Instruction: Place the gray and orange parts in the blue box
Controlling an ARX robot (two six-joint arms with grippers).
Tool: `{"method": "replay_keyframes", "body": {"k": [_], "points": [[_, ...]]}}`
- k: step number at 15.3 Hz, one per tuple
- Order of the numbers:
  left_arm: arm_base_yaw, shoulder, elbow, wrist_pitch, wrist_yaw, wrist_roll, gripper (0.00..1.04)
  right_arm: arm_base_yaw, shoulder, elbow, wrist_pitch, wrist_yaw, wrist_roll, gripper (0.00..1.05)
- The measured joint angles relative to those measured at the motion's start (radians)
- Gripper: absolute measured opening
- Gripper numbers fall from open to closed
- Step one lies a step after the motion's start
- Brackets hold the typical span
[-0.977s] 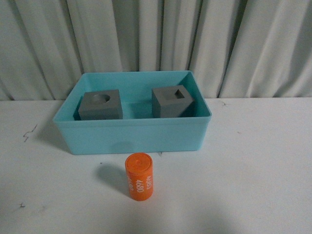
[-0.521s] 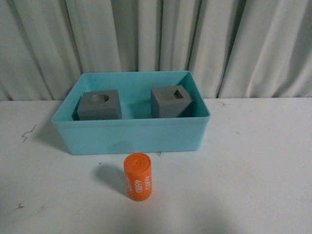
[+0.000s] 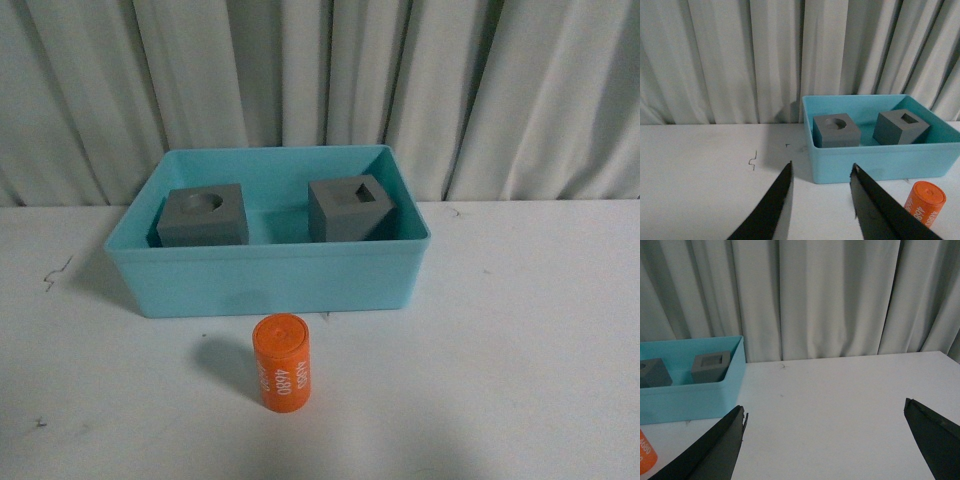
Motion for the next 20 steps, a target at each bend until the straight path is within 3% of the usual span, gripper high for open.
{"method": "replay_keyframes", "body": {"k": [4,5,6,7,9,10,11,13,14,17,20], "points": [[0.000,0.000,0.000,0.000,0.000,0.000,0.75,0.000,0.000,0.000,0.000,0.000,0.000,0.98],[0.000,0.000,0.000,0.000,0.000,0.000,0.89,0.000,0.002,0.000,-0.007,0.000,0.000,0.98],[0.000,0.000,0.000,0.000,-0.002,0.001,1.00,0.002,0.140,0.097,-0.246,0.085,0.065,0.98],[0.000,0.000,0.000,0.001,0.002,0.001,0.98,-0.076,0.317,0.171,-0.296,0.072,0.097,0.98],[0.000,0.000,0.000,0.000,0.000,0.001,0.98,-0.225,0.512,0.242,-0.157,-0.014,0.085,0.98],[0.000,0.000,0.000,0.000,0.000,0.001,0.98,-0.274,0.639,0.314,-0.044,-0.119,0.031,0.98],[0.000,0.000,0.000,0.000,0.000,0.001,0.98,-0.266,0.757,0.393,0.032,-0.245,-0.049,0.98],[0.000,0.000,0.000,0.000,0.000,0.001,0.98,-0.095,1.099,0.550,-0.014,-0.528,-0.285,0.98],[0.000,0.000,0.000,0.000,0.000,0.001,0.98,-0.010,1.204,0.600,-0.023,-0.557,-0.350,0.98],[0.000,0.000,0.000,0.000,0.000,0.001,0.98,0.204,1.460,0.795,0.038,-0.572,-0.377,0.98],[0.000,0.000,0.000,0.000,0.000,0.001,0.98,0.347,1.691,0.940,0.045,-0.503,-0.363,0.98]]}}
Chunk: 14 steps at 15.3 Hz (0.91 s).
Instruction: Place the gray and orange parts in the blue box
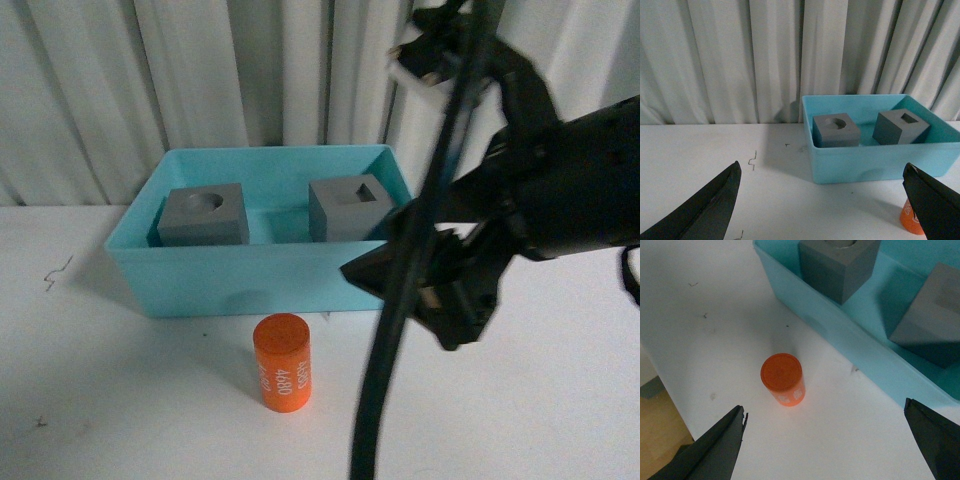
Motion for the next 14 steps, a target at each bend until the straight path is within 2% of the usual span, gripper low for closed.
{"method": "replay_keyframes", "body": {"k": [5,9,14], "points": [[0.000,0.000,0.000,0.000,0.000,0.000,0.98,0.160,0.268,0.204,-0.001,0.043,0.062,0.98],[0.000,0.000,0.000,0.000,0.000,0.000,0.98,0.196,0.407,0.310,-0.004,0.106,0.106,0.98],[0.000,0.000,0.000,0.000,0.000,0.000,0.98,0.218,0.492,0.337,-0.003,0.159,0.143,0.98]]}}
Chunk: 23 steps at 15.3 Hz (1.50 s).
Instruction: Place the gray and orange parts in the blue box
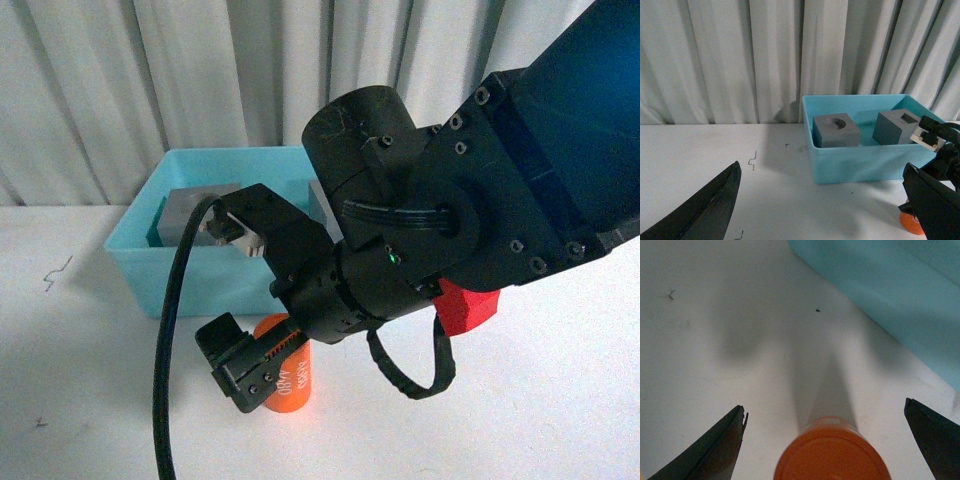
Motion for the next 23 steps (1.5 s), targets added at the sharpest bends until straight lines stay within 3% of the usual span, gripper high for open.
{"method": "replay_keyframes", "body": {"k": [4,8,9,13,17,23], "points": [[0.000,0.000,0.000,0.000,0.000,0.000,0.98,0.011,0.005,0.000,-0.017,0.029,0.015,0.95],[0.000,0.000,0.000,0.000,0.000,0.000,0.98,0.001,0.005,-0.005,-0.048,0.063,0.004,0.52],[0.000,0.000,0.000,0.000,0.000,0.000,0.98,-0.003,-0.008,-0.010,-0.053,0.073,0.000,0.48],[0.000,0.000,0.000,0.000,0.000,0.000,0.98,-0.092,-0.314,-0.085,0.069,0.028,0.013,0.48],[0.000,0.000,0.000,0.000,0.000,0.000,0.98,-0.235,-0.319,0.216,0.077,0.060,0.075,0.48],[0.000,0.000,0.000,0.000,0.000,0.000,0.98,-0.129,0.066,0.603,-0.137,0.118,0.205,0.48]]}}
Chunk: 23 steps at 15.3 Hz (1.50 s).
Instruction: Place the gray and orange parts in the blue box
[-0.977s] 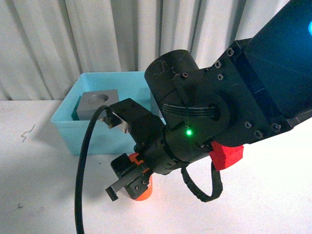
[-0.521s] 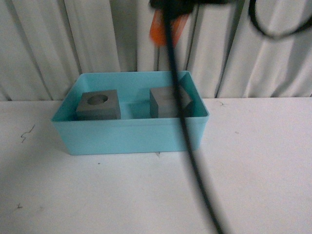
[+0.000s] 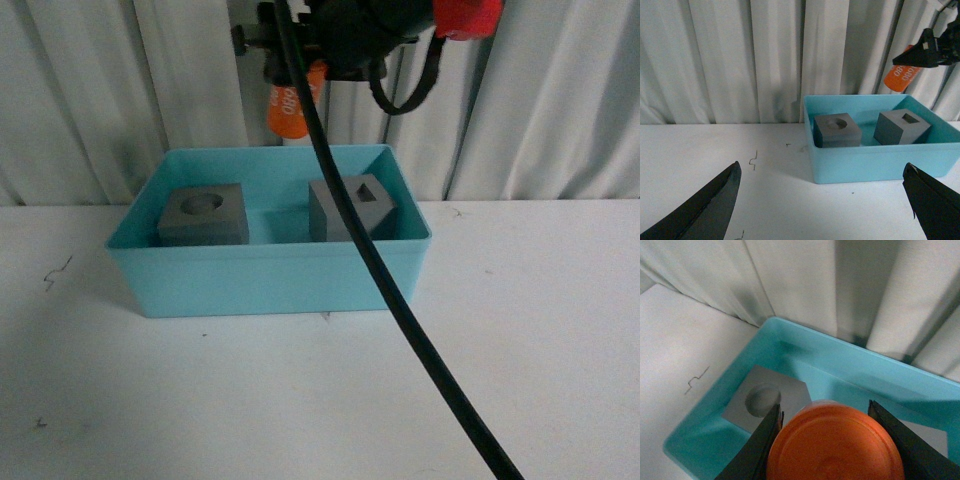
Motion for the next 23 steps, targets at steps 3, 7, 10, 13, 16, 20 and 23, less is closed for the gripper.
{"method": "replay_keyframes", "body": {"k": [3,7,10,13,16,20,23], "points": [[0.000,0.000,0.000,0.000,0.000,0.000,0.98,0.038,0.069,0.033,-0.027,0.067,0.053,0.47],[0.000,0.000,0.000,0.000,0.000,0.000,0.98,0.051,0.147,0.034,-0.067,0.097,0.093,0.47],[0.000,0.000,0.000,0.000,0.000,0.000,0.98,0.058,0.208,0.074,-0.093,0.113,0.115,0.47],[0.000,0.000,0.000,0.000,0.000,0.000,0.98,0.064,0.251,0.106,-0.108,0.127,0.130,0.47],[0.000,0.000,0.000,0.000,0.000,0.000,0.98,0.083,0.271,0.122,-0.116,0.140,0.150,0.47],[0.000,0.000,0.000,0.000,0.000,0.000,0.98,0.089,0.275,0.122,-0.086,0.121,0.159,0.96],[0.000,0.000,0.000,0.000,0.000,0.000,0.98,0.086,0.198,0.051,0.026,0.106,0.176,0.98]]}}
